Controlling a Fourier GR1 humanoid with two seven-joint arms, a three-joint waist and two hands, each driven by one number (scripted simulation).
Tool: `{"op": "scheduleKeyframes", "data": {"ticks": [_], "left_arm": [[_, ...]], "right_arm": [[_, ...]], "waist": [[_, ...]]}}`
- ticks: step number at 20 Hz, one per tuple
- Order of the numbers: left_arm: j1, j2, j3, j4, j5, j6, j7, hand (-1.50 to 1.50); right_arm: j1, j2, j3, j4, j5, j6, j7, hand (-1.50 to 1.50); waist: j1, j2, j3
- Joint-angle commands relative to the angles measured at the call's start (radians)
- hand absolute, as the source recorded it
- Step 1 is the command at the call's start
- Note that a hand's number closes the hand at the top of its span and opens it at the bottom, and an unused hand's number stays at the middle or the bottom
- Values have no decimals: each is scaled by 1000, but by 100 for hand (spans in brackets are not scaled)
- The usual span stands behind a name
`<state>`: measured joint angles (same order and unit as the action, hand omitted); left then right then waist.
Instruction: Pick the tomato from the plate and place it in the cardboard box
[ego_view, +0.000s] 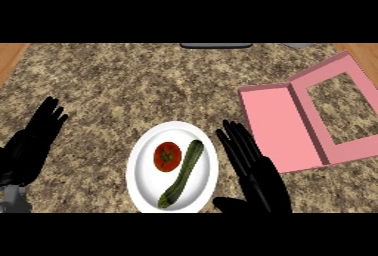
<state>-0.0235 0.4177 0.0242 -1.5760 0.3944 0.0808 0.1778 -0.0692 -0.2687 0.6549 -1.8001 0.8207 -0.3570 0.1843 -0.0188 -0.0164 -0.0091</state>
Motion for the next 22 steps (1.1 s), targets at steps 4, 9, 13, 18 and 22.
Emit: {"op": "scheduleKeyframes", "data": {"ticks": [4,9,13,18,22], "left_arm": [[-18,4,-15,-15,-10,-4,25,0],[-25,-14,-8,0,-4,-27,-2,0],[47,15,28,-93,11,-49,32,0],[-9,-40,17,-12,-30,-36,-6,0],[-25,-70,-11,-78,-67,19,67,0]], "right_arm": [[-112,148,143,-36,244,365,478,-150],[-263,264,202,-56,155,559,794,-150],[-304,267,178,5,57,558,881,-150],[-443,268,183,46,-66,586,995,-150],[-380,268,245,28,-30,565,1008,-150]], "waist": [[14,8,3],[30,15,7],[34,15,9],[30,17,8],[22,15,9]]}}
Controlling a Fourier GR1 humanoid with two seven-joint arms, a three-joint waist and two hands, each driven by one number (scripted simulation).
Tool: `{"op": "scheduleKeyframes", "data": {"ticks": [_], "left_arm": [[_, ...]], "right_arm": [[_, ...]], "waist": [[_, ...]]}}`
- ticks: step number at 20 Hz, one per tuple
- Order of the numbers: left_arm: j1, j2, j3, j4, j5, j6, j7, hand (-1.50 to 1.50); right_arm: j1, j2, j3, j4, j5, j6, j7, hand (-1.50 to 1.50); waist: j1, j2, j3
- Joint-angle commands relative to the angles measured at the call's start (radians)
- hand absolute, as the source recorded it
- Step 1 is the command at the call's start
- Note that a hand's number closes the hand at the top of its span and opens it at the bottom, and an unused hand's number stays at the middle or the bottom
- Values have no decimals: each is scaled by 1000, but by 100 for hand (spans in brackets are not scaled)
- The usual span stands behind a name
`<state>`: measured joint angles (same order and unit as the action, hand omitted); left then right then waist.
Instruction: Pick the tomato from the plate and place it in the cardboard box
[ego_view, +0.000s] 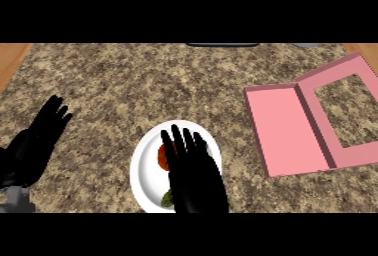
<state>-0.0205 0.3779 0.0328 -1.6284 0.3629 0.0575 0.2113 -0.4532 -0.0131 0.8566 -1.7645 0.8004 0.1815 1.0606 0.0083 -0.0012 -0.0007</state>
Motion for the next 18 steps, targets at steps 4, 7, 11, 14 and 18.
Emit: {"op": "scheduleKeyframes", "data": {"ticks": [4,7,11,14,18], "left_arm": [[22,-25,20,-41,1,-28,25,0],[-61,-27,58,85,-25,-42,-8,0],[37,-50,36,-19,-51,-42,-7,0],[-52,-53,51,57,-56,-53,23,0],[16,-64,58,-5,-60,-65,-3,0]], "right_arm": [[-19,12,-20,137,3,-45,-12,-150],[-24,13,31,102,-6,-77,29,-150],[-132,13,75,180,-38,-164,50,-150],[-97,13,57,114,-10,-82,58,-150],[-127,13,50,204,-18,-76,49,-150]], "waist": [[1,1,1],[-5,1,0],[5,1,0],[-4,1,0],[1,0,0]]}}
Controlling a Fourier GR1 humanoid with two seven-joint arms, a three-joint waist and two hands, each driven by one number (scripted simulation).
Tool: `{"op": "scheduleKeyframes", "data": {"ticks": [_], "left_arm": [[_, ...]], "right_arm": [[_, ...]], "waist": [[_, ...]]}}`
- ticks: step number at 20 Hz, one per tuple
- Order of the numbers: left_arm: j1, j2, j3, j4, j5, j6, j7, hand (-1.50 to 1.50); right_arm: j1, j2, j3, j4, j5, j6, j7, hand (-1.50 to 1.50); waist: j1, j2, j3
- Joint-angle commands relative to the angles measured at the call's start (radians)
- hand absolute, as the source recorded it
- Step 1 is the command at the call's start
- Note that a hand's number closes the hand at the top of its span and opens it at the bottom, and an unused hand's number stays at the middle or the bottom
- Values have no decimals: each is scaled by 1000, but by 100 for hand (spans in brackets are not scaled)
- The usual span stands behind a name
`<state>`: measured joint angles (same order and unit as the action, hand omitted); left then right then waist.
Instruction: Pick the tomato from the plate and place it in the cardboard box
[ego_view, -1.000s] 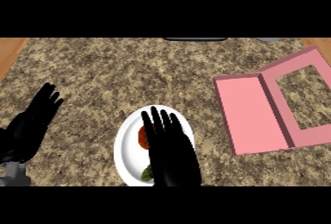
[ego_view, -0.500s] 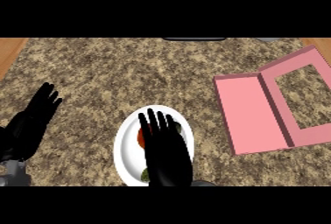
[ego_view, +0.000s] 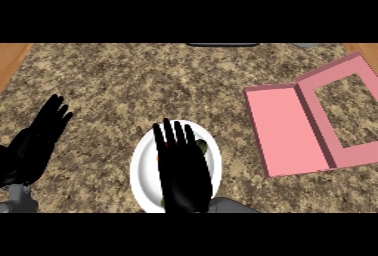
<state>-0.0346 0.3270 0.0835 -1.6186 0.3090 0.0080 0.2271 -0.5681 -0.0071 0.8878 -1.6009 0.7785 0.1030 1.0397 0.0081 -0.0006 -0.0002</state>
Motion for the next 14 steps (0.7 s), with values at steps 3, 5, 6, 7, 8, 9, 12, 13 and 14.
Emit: {"op": "scheduleKeyframes", "data": {"ticks": [3,5,6,7,8,9,12,13,14], "left_arm": [[11,11,47,5,17,-46,-1,0],[-33,-7,34,42,4,-36,12,0],[29,-71,-30,-62,-47,35,18,0],[-37,-22,17,11,-24,2,38,0],[43,-20,34,-34,-1,-32,9,0],[-12,-35,13,-9,-33,-8,11,0],[-14,-30,31,7,-30,-23,5,0],[-9,-45,4,-37,-38,3,52,0],[-2,-13,54,-26,12,-47,52,0]], "right_arm": [[-29,7,-6,37,-21,10,77,-150],[-25,7,9,101,-18,-25,45,-150],[-20,7,70,92,-8,-65,102,-150],[-104,7,80,69,-88,-59,179,-150],[-29,7,59,157,-37,-96,43,-150],[-106,7,48,122,-94,-79,127,-150],[-78,7,38,101,-81,-8,139,-150],[-127,7,89,168,-96,-96,171,-150],[-53,7,43,97,-53,-31,134,-150]], "waist": [[-1,0,0],[-1,1,0],[4,-1,0],[6,0,0],[5,0,0],[5,1,0],[-1,0,0],[9,1,0],[-2,-1,0]]}}
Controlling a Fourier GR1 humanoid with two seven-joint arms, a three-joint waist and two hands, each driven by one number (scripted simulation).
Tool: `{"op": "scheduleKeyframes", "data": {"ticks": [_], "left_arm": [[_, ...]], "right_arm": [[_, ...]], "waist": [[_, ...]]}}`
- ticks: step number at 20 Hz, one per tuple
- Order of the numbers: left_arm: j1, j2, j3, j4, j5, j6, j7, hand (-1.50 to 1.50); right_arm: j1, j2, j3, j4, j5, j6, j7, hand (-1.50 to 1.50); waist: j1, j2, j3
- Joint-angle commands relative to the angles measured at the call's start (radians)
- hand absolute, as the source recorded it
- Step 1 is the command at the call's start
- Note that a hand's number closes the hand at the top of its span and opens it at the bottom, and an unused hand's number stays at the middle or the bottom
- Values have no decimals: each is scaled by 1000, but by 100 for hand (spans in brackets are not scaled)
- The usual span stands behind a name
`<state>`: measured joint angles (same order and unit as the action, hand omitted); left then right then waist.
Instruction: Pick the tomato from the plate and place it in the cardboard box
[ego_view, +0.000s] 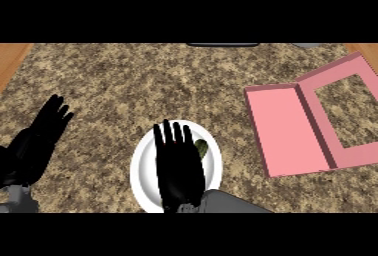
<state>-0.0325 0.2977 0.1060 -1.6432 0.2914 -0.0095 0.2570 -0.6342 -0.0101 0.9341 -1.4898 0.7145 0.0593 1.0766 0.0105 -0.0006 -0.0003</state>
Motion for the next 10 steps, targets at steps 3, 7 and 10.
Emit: {"op": "scheduleKeyframes", "data": {"ticks": [3,7,10], "left_arm": [[-23,19,31,-23,2,1,55,0],[-21,-12,26,50,-21,-27,-25,0],[0,-36,5,7,-40,-9,-2,0]], "right_arm": [[-6,10,-1,62,-4,-16,80,-150],[9,10,-25,114,13,-27,4,-150],[-11,10,-24,102,-30,17,27,-150]], "waist": [[-2,0,0],[-7,1,0],[-5,0,0]]}}
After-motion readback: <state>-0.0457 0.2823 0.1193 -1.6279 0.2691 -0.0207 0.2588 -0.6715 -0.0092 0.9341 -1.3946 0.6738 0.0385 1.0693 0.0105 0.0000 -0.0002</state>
